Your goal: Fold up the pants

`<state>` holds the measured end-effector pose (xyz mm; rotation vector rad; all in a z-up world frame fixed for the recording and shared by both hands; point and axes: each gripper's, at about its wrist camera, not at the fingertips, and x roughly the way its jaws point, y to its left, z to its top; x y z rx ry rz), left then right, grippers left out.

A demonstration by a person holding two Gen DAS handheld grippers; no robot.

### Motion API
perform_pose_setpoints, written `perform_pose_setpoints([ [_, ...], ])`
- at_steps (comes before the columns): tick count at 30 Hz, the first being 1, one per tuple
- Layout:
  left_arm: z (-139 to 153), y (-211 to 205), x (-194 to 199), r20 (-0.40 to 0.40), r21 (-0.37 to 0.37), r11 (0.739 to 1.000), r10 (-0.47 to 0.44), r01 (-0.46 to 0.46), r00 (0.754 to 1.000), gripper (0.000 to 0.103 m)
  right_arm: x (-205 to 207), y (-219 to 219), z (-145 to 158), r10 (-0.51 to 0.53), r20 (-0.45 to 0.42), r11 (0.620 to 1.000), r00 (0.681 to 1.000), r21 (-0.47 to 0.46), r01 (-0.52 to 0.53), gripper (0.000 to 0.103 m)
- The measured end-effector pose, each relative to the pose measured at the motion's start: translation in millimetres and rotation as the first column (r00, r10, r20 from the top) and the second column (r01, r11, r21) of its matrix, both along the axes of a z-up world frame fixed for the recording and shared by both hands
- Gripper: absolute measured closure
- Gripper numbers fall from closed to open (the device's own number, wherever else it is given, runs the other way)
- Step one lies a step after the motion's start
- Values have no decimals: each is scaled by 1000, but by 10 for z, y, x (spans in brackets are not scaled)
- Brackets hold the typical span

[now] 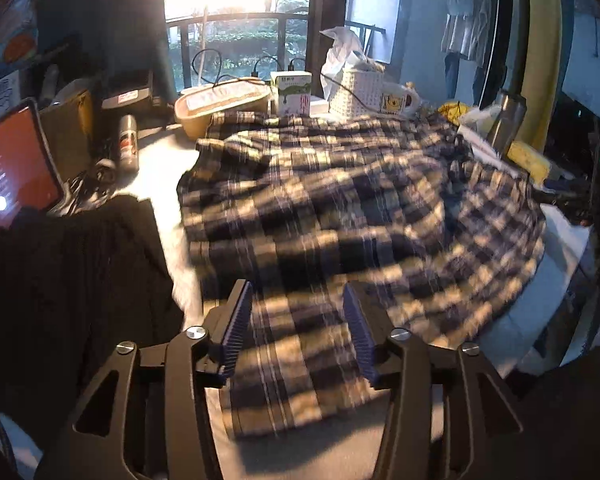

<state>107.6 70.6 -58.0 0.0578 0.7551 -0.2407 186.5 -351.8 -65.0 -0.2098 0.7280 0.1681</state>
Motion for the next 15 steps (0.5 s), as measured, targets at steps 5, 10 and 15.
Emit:
perform_pose_setpoints([
  [5, -159, -226, -297, 6, 47, 993, -107, 106, 994, 48, -275, 14, -51, 7, -14, 1000, 1000, -12, -7, 24],
  [10, -320, -359, -388, -12, 152, 976, -157, 157, 988, 42, -479, 162, -149, 52, -18, 998, 999, -44, -52, 10],
  [15, -395, -381, -432, -5, 232, 959, -164, 161, 986, 41, -530, 177, -263, 26, -26, 995, 999, -95, -28, 9],
])
